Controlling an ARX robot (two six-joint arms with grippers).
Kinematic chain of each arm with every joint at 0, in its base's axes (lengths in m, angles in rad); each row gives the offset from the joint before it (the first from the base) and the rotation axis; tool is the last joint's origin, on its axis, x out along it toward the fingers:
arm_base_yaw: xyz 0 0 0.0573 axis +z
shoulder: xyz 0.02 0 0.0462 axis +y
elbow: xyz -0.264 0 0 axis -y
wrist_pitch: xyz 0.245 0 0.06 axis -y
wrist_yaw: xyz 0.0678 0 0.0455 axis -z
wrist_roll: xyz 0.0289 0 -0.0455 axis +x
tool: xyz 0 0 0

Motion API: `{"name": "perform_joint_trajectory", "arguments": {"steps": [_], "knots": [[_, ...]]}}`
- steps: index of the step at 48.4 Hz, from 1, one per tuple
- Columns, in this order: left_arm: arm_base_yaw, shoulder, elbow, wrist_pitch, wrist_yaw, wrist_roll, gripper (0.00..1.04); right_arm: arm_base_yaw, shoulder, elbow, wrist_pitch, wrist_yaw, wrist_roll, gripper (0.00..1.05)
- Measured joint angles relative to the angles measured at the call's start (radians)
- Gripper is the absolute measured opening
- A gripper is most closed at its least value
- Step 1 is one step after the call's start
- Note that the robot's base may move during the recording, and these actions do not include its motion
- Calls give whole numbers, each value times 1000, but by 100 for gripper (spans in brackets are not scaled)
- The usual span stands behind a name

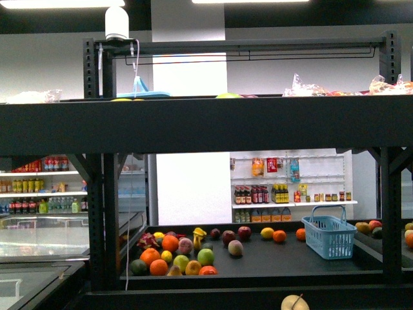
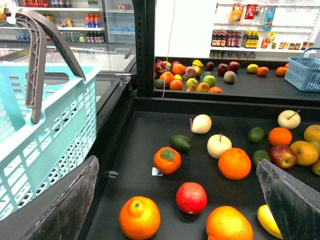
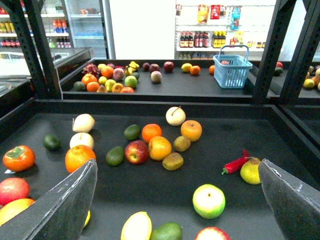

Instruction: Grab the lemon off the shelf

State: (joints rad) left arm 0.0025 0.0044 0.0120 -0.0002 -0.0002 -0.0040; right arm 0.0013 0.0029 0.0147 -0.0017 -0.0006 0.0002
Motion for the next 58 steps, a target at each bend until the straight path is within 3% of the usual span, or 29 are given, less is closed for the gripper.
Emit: {"name": "perform_joint_trajectory", "arguments": {"steps": [8,10,14,18,23,40,41,58], "knots": [[1,2,1,-2,7,-5,97,0,0,0,0,0,0,97],[46,76,35,-52,123,-139,97,0,0,0,0,0,0,97],[176,330,158,60,284,-422,97,0,0,0,0,0,0,97],[285,570,325,156,374,-642,97,0,0,0,0,0,0,97],[358,760,454,196,420,-798,97,0,0,0,0,0,0,97],[592,1371,919,166,470,-1070,97,0,0,0,0,0,0,97],[652,1648,1190,130,470,-1118,97,0,0,0,0,0,0,97],[620,1799,1363,95,430,-1146,97,0,0,0,0,0,0,97]]}}
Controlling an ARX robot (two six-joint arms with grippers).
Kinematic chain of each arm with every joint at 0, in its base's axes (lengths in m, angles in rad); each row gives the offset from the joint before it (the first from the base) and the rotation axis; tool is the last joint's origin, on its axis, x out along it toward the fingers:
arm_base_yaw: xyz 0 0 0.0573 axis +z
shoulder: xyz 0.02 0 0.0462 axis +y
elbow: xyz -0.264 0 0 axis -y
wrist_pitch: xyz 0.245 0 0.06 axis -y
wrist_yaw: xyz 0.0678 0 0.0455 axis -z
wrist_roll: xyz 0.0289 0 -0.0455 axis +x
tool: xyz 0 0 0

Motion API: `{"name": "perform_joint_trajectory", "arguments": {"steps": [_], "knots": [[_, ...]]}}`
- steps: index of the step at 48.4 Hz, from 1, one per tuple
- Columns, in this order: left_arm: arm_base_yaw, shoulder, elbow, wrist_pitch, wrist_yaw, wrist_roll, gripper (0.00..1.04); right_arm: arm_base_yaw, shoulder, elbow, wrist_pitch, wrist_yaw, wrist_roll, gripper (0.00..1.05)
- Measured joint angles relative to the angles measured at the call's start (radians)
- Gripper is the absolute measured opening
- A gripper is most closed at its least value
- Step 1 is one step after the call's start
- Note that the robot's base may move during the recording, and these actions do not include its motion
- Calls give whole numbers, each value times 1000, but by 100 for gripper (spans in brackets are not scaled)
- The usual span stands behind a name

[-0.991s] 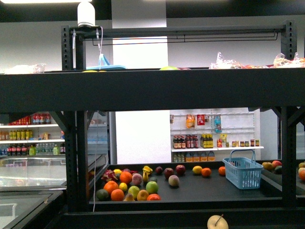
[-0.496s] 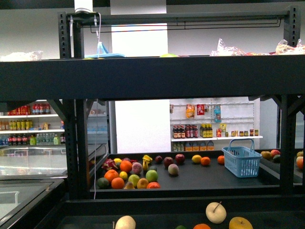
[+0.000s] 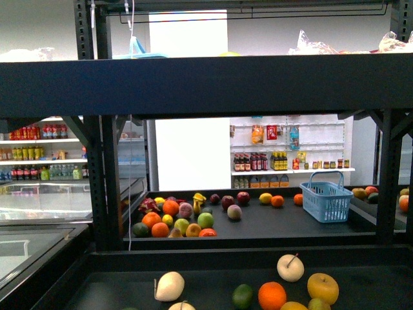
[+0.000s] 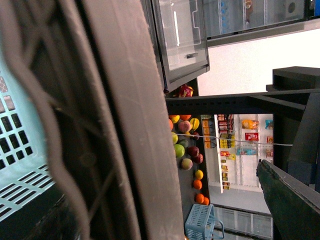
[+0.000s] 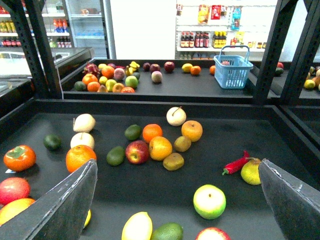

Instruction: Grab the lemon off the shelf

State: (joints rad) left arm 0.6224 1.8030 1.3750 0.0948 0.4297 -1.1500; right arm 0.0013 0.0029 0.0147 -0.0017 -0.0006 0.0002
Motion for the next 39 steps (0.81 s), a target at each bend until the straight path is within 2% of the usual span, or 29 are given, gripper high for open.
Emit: {"name": "perform_joint_trajectory", "arguments": {"steps": [5,8,15,21,25,32,39], "knots": [[-14,19,21,-4,-12,1,97,0,0,0,0,0,0,97],[-21,23,23,-7,-21,7,91,0,0,0,0,0,0,97],[-25,23,23,-7,-22,13,68,0,0,0,0,0,0,97],[-18,18,11,-12,-10,-11,38,0,0,0,0,0,0,97],[-18,-2,-4,-32,-14,-21,28,0,0,0,0,0,0,97],[-20,-48,-22,-70,-17,97,26,0,0,0,0,0,0,97],[-60,-114,-52,-129,8,185,26,0,0,0,0,0,0,97]]}}
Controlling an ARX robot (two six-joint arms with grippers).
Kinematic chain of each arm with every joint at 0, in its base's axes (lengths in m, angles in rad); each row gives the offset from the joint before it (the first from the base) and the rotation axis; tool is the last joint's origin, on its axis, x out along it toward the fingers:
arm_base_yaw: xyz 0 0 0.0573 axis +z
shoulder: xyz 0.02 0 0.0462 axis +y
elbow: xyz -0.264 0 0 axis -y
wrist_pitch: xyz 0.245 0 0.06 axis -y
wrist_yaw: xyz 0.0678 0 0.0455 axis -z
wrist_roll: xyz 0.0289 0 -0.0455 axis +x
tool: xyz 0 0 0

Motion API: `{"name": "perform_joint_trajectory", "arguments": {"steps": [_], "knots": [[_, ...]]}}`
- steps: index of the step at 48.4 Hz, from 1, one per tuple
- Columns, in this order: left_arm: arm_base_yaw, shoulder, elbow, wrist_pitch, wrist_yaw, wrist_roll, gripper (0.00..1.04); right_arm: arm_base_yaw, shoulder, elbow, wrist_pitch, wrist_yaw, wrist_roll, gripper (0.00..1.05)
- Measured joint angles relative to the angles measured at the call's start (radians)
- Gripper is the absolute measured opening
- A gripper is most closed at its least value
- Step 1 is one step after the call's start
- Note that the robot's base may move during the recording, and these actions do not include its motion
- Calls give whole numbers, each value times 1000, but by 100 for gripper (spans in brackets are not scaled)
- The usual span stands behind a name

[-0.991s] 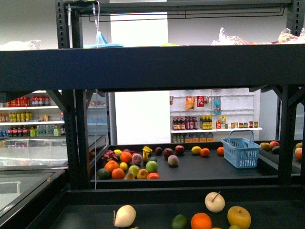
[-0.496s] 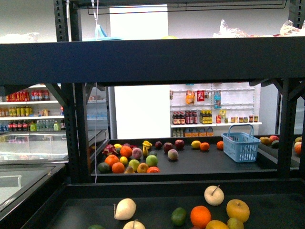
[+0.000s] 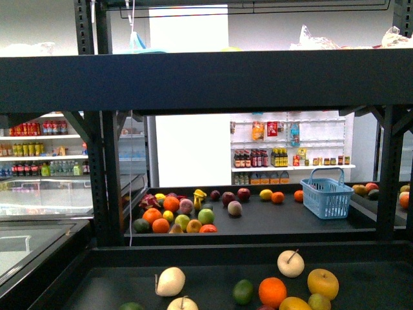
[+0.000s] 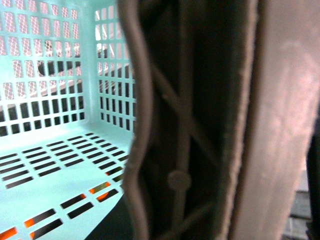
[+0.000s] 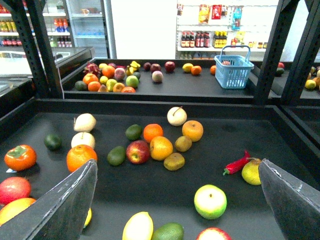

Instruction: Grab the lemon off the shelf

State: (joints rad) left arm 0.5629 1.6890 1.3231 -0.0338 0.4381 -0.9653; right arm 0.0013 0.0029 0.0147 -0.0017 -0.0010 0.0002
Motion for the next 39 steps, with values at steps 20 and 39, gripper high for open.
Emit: {"name": "perform_joint_trajectory", "arguments": {"steps": [20,39], "knots": [[-257,-207,-91,-275,58,391,23,0,0,0,0,0,0,97],[-525,-225,-140,-360,-5,718,16,0,0,0,0,0,0,97]]}}
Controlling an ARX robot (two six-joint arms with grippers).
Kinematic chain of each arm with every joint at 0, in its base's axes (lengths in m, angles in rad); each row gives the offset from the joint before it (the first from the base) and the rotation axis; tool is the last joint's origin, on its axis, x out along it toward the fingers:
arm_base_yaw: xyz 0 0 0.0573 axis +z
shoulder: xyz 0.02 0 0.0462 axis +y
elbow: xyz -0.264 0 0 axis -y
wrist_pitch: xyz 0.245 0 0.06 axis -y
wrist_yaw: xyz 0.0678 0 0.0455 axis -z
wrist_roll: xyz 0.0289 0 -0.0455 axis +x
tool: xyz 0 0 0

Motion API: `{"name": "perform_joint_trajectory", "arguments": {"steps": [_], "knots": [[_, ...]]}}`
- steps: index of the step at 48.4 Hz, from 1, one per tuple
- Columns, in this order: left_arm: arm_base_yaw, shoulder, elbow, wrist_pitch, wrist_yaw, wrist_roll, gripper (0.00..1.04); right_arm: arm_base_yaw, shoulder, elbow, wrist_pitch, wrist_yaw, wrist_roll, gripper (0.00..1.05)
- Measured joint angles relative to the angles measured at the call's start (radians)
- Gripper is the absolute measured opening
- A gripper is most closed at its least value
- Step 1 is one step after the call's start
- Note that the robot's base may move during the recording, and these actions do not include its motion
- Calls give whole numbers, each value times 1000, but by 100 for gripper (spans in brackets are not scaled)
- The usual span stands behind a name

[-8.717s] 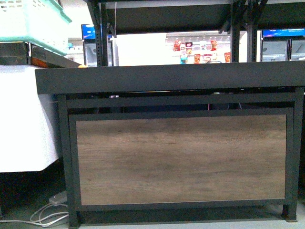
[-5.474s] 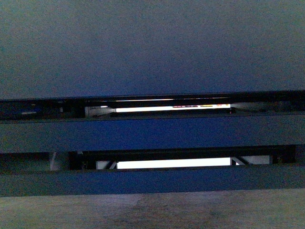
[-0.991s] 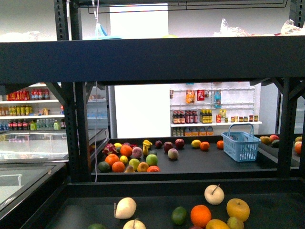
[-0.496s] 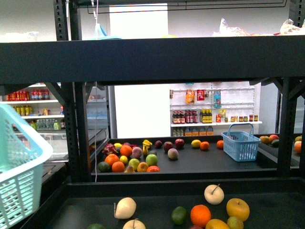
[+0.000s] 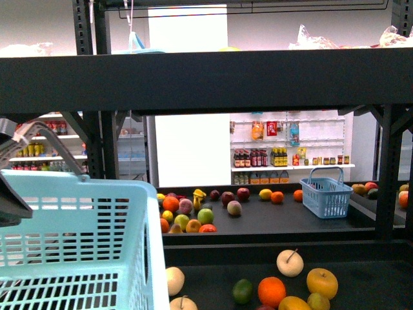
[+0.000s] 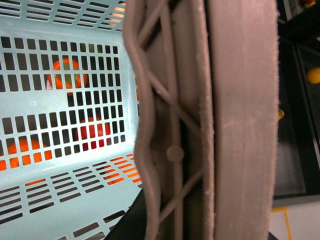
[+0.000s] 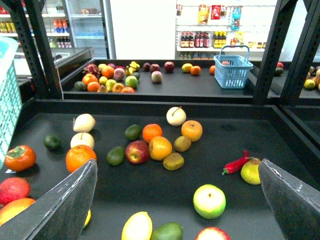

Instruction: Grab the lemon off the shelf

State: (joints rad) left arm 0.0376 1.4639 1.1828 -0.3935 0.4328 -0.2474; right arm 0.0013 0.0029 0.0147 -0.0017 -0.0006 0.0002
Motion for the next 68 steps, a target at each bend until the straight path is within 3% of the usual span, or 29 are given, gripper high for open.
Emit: {"name": "perform_joint_trajectory", "arguments": {"steps": [12,27,28,30,32,39,45,59,68], "knots": [[-84,14,0,-9,-24,48,16,0,0,0,0,0,0,97],[-113,14,0,-9,-22,70,16,0,0,0,0,0,0,97],[-113,14,0,-9,-22,71,16,3,3,1,-3,13,4,97],[-113,14,0,-9,-22,72,16,42,85,32,-49,163,52,97],[-113,14,0,-9,-23,72,16,36,223,68,6,222,87,97],[-115,14,0,-9,-21,76,16,-61,806,314,281,37,143,97],[-115,14,0,-9,-23,76,16,-73,1278,594,284,-99,136,97],[-115,14,0,-9,-22,79,16,-67,1811,1005,157,-153,110,97],[-115,14,0,-9,-22,78,16,-22,1999,1111,129,-127,110,97]]}}
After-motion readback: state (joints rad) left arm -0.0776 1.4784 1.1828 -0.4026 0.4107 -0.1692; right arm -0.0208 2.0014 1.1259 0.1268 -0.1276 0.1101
